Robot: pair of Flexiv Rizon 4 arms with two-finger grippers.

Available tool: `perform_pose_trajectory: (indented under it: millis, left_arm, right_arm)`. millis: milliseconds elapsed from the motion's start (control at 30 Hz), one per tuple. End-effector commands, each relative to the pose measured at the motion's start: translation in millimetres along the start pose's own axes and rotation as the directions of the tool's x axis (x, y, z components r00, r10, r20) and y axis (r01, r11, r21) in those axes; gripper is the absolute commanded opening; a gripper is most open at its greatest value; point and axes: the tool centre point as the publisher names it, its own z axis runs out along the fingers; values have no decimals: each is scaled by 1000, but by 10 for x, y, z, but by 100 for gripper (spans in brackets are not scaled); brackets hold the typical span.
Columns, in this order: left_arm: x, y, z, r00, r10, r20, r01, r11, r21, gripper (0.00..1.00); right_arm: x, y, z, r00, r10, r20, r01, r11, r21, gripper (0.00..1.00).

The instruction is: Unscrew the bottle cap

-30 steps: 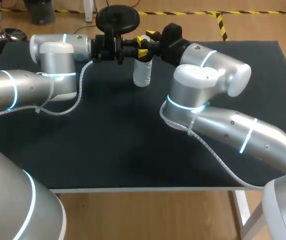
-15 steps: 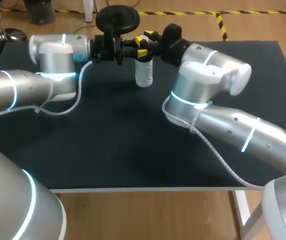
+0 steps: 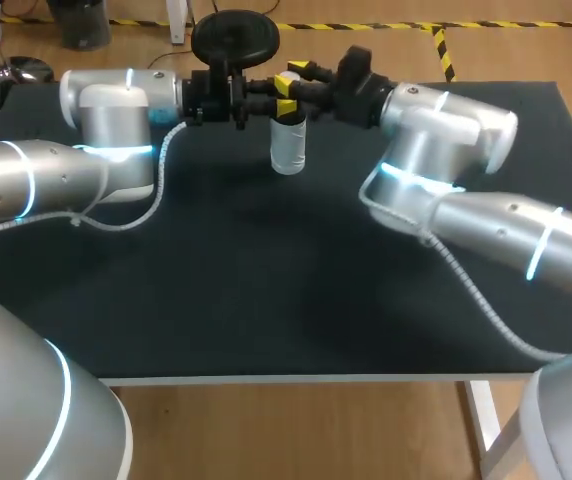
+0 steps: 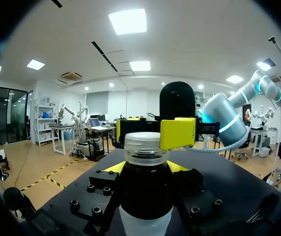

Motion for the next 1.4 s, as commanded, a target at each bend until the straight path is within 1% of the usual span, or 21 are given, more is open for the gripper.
perform_pose_trajectory:
  millis: [33,67,167,233,300,467,633,733,767,833,933,1000,1067,1167,1300,1400]
  left_arm:
    - [18,-21,-7,1000,3,2,-3,1000,2,0]
    - [18,-21,-7,1000,3,2,-3,1000,2,0]
    - [18,-21,-7,1000,3,2,-3,1000,2,0]
    - [18,-21,-7,1000,3,2,-3,1000,2,0]
    - [18,-21,-7,1000,3,2,-3,1000,2,0]
    - [18,-21,-7,1000,3,2,-3,1000,2,0]
    - [18,-21,-7,1000,3,2,-3,1000,2,0]
    - [18,-21,-7,1000,3,2,-3,1000,2,0]
    - [18,-21,-7,1000,3,2,-3,1000,2,0]
    - [18,-21,-7,1000,3,2,-3,1000,2,0]
    - [18,-21,-7,1000,3,2,-3,1000,2,0]
    - [18,-21,-7,1000,3,2,-3,1000,2,0]
    - [18,-21,-7,1000,3,2,-3,1000,2,0]
    - [18,-21,-7,1000,3,2,-3,1000,2,0]
    - [18,-21,-7,1000,3,2,-3,1000,2,0]
    - [18,-21,-7,1000,3,2,-3,1000,2,0]
  right_arm:
    - [-130,-30,-50,932,24,-362,-19,1000,18,0]
    - [-122,-29,-61,920,35,-390,-32,999,15,0]
    - [-105,-24,-53,864,50,-501,-40,999,32,0]
    - [-70,-11,-51,819,62,-570,-49,998,37,0]
    - [-47,-6,-51,780,69,-622,-55,998,42,0]
    - [8,11,-33,696,82,-713,-75,996,42,0]
    - [49,59,-31,609,79,-790,-109,994,15,0]
    - [73,141,-55,578,65,-813,-115,993,-2,0]
    - [77,190,-70,576,56,-815,-109,994,-8,0]
    - [54,318,-109,587,27,-809,-96,995,-37,0]
    - [-31,486,-171,622,-5,-783,-61,997,-54,0]
    - [-92,556,-218,642,-19,-767,-46,997,-63,0]
    - [-166,602,-298,663,-20,-748,-30,998,-53,0]
    - [-318,607,-529,704,-1,-710,-19,1000,-20,0]
    - [-481,541,-892,763,44,-645,-35,999,26,0]
    - [-635,383,-1213,825,96,-557,-68,995,71,0]
